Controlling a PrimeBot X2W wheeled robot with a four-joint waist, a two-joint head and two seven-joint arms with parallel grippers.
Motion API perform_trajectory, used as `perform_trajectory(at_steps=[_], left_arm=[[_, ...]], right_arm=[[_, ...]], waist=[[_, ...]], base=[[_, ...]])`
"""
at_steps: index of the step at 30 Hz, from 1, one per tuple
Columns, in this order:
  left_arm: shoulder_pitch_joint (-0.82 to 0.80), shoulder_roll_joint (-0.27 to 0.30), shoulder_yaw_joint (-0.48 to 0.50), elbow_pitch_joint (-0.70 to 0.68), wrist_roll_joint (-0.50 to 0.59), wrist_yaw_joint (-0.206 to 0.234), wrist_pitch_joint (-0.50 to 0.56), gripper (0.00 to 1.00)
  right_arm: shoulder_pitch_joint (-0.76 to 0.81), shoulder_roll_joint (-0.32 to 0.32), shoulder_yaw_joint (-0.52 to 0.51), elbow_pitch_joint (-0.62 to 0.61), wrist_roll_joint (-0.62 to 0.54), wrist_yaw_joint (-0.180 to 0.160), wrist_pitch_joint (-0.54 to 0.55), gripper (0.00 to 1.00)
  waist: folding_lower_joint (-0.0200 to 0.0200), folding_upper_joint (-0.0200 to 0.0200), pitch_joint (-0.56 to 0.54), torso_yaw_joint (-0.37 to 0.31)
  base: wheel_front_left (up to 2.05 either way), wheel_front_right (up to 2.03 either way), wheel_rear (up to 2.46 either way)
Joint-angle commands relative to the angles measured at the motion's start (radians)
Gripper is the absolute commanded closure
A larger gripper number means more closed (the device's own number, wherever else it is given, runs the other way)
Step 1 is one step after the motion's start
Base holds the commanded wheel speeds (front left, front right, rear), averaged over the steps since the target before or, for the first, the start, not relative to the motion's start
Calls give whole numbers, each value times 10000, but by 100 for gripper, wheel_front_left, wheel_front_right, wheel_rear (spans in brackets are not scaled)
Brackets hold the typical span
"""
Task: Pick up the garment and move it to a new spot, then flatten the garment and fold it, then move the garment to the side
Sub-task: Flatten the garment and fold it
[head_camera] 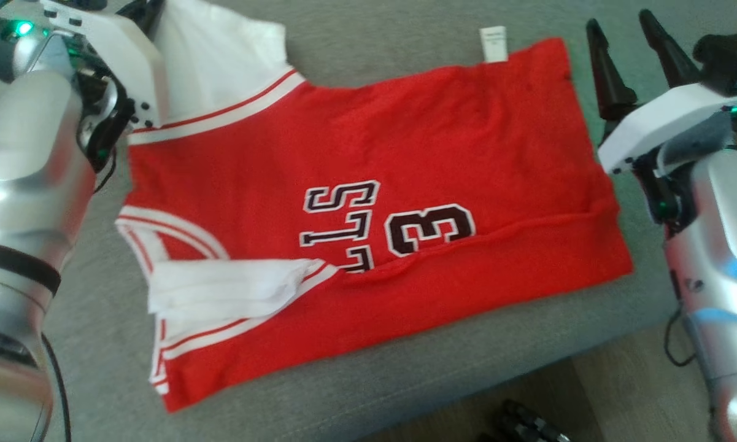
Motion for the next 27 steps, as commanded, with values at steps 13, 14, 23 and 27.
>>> perform_trajectory(at_steps=[13, 14, 23, 27], left_arm=[[404, 352, 53, -1997, -489, 46, -611, 100], [435, 344, 34, -2157, -498, 67, -571, 100], [619, 442, -36, -3286, -557, 340, -255, 100], [697, 581, -42, -3702, -574, 477, -127, 100]], right_arm=[[-550, -1341, 280, 1257, 870, 17, 1385, 0], [-612, -1416, 318, 1388, 884, 17, 1439, 0], [-1213, -1609, 557, 2473, 1057, 17, 1692, 0], [-1406, -1609, 688, 3053, 1099, 17, 1758, 0]], waist=[[-1, 0, -442, 1506], [-1, 0, -403, 1566], [-1, 0, -17, 1801], [-1, 0, 95, 1829]], base=[[0, 0, 0], [0, 0, 0], [0, 0, 0], [0, 0, 0]])
